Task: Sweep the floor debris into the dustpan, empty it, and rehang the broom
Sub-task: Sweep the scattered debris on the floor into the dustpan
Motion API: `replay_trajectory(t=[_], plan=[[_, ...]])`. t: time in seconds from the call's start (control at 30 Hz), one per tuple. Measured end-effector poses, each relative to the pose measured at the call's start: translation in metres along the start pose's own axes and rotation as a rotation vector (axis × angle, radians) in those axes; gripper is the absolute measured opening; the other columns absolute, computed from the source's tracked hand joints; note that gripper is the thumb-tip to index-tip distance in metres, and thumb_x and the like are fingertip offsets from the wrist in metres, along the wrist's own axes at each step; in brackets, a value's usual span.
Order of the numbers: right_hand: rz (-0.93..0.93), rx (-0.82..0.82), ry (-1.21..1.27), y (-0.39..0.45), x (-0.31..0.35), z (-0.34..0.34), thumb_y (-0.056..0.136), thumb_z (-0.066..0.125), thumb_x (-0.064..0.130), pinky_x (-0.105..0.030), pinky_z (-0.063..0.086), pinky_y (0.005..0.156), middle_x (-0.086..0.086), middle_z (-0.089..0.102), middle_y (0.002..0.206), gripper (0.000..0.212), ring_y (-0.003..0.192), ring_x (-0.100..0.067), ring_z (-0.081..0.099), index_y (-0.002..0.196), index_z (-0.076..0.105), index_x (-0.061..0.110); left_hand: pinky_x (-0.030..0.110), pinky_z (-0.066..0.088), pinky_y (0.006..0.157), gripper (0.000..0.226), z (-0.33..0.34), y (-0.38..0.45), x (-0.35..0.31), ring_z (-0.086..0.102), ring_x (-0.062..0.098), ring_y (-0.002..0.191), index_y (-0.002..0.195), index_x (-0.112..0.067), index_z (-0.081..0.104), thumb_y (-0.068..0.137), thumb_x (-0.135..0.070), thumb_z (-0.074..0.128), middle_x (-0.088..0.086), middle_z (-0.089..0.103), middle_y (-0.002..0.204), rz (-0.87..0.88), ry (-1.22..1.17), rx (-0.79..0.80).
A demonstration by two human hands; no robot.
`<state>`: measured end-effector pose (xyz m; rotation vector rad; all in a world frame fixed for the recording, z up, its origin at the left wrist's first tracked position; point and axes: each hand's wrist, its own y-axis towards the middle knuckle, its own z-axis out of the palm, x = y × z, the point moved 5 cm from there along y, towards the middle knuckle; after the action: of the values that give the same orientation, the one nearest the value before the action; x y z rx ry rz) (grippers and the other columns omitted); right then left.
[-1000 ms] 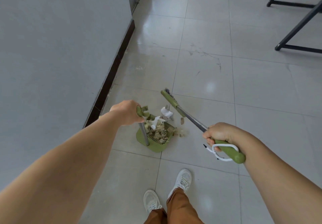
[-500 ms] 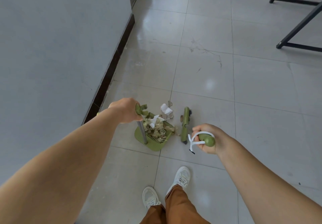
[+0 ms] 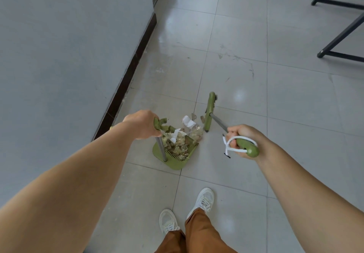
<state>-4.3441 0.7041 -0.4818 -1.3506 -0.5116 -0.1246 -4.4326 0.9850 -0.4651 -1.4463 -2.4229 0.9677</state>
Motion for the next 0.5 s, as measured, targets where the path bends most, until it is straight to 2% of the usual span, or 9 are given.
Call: replay_trajectory(t=[0.13,0.23,0.3,0.4,0.5], plan=[[-0.009,-0.114,-0.376,0.004,0.007,-0.016,0.090,0.044,0.003,-0.016,0.037,0.030,-0.002,0.042,0.036,0.033,0.025,-0.010,0.038,0.058,0.042,0.008,0.030,0.048,0.065,0.026,0.001,0.000,-0.001,0.064,0.020,0.084,0.098,-0.026,0.067,0.081,-0.044,0.075,-0.002,0.067,0.087,-0.003,0.004,0.005],[-0.035,-0.212,-0.648,0.014,0.013,-0.018,0.082,0.047,0.001,-0.023,0.040,0.043,-0.010,0.047,0.048,0.028,0.036,-0.019,0.041,0.055,0.048,0.006,0.031,0.053,0.067,0.023,0.006,0.002,-0.001,0.066,0.020,0.082,0.096,-0.026,0.068,0.081,-0.042,0.075,-0.002,0.067,0.085,-0.006,-0.005,0.018],[-0.028,-0.231,-0.767,0.024,0.017,-0.014,0.083,0.048,0.001,-0.025,0.041,0.048,-0.014,0.047,0.054,0.031,0.041,-0.022,0.043,0.052,0.049,0.006,0.033,0.056,0.071,0.022,0.009,0.005,0.001,0.066,0.020,0.081,0.094,-0.026,0.068,0.081,-0.042,0.075,-0.003,0.068,0.085,-0.008,-0.011,0.025],[-0.012,-0.256,-0.932,0.044,0.021,-0.007,0.084,0.046,0.001,-0.022,0.040,0.049,-0.010,0.046,0.043,0.039,0.040,-0.022,0.042,0.045,0.045,0.006,0.033,0.055,0.071,0.019,0.011,0.008,0.003,0.065,0.020,0.081,0.089,-0.029,0.063,0.081,-0.042,0.075,-0.004,0.066,0.084,-0.008,-0.003,0.024],[0.026,-0.201,-1.023,0.065,0.011,0.007,0.088,0.043,0.001,-0.027,0.042,0.057,-0.010,0.049,0.055,0.033,0.049,-0.021,0.044,0.056,0.047,0.007,0.032,0.055,0.071,0.018,0.011,0.011,0.005,0.065,0.020,0.081,0.085,-0.032,0.062,0.078,-0.040,0.076,-0.004,0.065,0.082,-0.011,0.005,0.025]])
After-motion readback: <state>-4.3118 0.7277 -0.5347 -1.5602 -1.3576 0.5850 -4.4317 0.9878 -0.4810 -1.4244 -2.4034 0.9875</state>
